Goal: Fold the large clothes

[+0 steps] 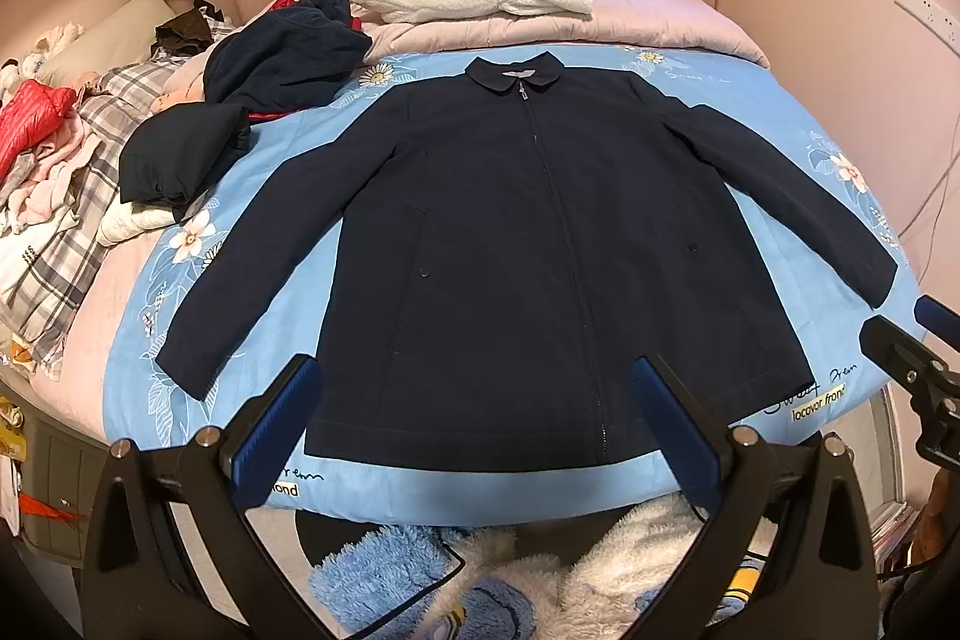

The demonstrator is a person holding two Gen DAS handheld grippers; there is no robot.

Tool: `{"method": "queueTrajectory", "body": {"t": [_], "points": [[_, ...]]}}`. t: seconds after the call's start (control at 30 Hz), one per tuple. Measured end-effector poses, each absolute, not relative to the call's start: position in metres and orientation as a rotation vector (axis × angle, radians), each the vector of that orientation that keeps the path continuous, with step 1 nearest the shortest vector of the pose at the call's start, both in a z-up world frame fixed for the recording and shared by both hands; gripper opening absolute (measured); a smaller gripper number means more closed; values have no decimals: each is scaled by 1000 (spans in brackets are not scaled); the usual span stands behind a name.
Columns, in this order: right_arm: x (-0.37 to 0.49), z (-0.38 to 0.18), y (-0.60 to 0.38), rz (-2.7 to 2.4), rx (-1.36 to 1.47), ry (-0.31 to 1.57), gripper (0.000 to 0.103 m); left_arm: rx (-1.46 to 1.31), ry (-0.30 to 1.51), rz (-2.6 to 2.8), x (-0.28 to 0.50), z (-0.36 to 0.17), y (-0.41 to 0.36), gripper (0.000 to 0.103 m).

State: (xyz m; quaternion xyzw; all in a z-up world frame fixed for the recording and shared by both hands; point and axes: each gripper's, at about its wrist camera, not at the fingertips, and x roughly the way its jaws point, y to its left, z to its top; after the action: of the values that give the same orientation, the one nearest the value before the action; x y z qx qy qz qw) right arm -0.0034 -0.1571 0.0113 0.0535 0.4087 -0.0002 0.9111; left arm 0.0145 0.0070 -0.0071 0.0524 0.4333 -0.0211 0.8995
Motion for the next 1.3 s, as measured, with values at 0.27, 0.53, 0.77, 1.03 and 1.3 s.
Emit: {"method": "queueTrajectory", "body": {"t": [0.27,0.53,0.77,1.03,1.3], "points": [[-2,12,-156,1,110,846,102,111,898,-41,15,-7,7,103],[-2,11,-157,4,112,849,102,110,899,-41,16,-9,7,103],[0,11,-157,5,112,852,102,112,900,-40,18,-10,7,103],[0,10,-157,4,111,853,102,111,905,-42,18,-10,8,103],[1,10,-157,4,110,853,102,107,906,-34,21,-12,9,103]]}}
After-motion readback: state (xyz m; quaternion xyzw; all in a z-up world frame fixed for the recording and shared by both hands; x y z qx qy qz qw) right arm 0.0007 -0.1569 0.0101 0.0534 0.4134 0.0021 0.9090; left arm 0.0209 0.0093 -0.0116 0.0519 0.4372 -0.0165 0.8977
